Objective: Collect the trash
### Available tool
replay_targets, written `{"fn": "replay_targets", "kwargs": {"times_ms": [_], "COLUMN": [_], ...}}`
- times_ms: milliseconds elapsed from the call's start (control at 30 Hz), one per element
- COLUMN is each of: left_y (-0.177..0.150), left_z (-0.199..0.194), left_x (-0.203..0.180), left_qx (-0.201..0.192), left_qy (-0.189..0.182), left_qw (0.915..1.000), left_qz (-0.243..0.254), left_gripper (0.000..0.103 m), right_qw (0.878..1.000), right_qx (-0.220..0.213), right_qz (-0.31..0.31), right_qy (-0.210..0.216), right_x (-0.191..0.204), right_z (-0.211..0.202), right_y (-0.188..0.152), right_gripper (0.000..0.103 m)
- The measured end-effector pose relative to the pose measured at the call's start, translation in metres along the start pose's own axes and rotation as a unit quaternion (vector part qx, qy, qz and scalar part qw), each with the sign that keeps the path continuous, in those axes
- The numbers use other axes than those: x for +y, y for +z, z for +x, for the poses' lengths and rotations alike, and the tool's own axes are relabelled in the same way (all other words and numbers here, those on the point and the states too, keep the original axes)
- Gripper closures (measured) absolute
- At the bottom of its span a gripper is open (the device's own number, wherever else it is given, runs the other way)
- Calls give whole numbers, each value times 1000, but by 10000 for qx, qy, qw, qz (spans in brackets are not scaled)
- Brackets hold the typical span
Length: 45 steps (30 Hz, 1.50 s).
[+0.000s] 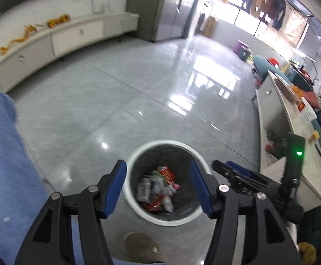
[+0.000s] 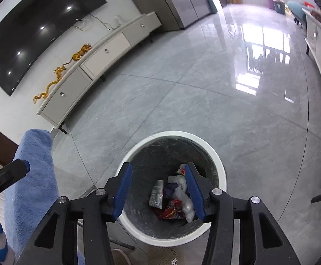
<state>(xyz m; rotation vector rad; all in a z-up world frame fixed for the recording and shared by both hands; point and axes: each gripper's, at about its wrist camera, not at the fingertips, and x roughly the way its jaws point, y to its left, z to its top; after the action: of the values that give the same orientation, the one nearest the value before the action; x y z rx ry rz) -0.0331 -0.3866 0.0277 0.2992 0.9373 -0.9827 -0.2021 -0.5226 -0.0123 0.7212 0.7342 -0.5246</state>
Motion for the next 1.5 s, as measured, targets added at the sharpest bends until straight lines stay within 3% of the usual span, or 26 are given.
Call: {"fn": "replay_targets", "kwargs": {"times_ms": [167, 233, 367, 467, 567, 733, 867, 1200, 1500], "left_y": [-10, -16, -31, -46, -64, -85, -98, -111, -118], "left_z": [-54, -82, -122, -149, -174, -201, -220, -235, -231], "left_x": [27, 39, 64, 84, 103, 126, 139, 135, 127], "left_qx": [-681, -1014, -1310, -1490, -1674, -1912, -2106, -2189, -2126], "left_qy": [597, 985, 1440, 1765, 2092, 2352, 2544, 2732, 2685], "left_qw": [9954, 9893, 9792, 9699, 9595, 9468, 9357, 9286, 9341], "left_qz": [-299, -359, -568, -767, -870, -1081, -1241, -1232, -1013], "left_gripper": [45, 45, 45, 44, 36, 35, 35, 32, 29], "right_qw": [9984, 9967, 9911, 9857, 9813, 9743, 9684, 9600, 9580], "right_qx": [-300, -427, -653, -766, -839, -1069, -1242, -1493, -1508], "right_qz": [-473, -667, -1124, -1448, -1684, -1965, -2155, -2368, -2438], "right_qy": [93, 153, 302, 385, 412, 276, 200, 0, -72], "right_x": [52, 75, 124, 160, 187, 218, 231, 239, 241], "right_z": [-31, -43, -63, -71, -78, -89, -98, -104, -101], "right_y": [-5, -8, -18, -29, -42, -61, -70, -83, -88], "right_gripper": [54, 47, 42, 31, 23, 6, 0, 0, 0]}}
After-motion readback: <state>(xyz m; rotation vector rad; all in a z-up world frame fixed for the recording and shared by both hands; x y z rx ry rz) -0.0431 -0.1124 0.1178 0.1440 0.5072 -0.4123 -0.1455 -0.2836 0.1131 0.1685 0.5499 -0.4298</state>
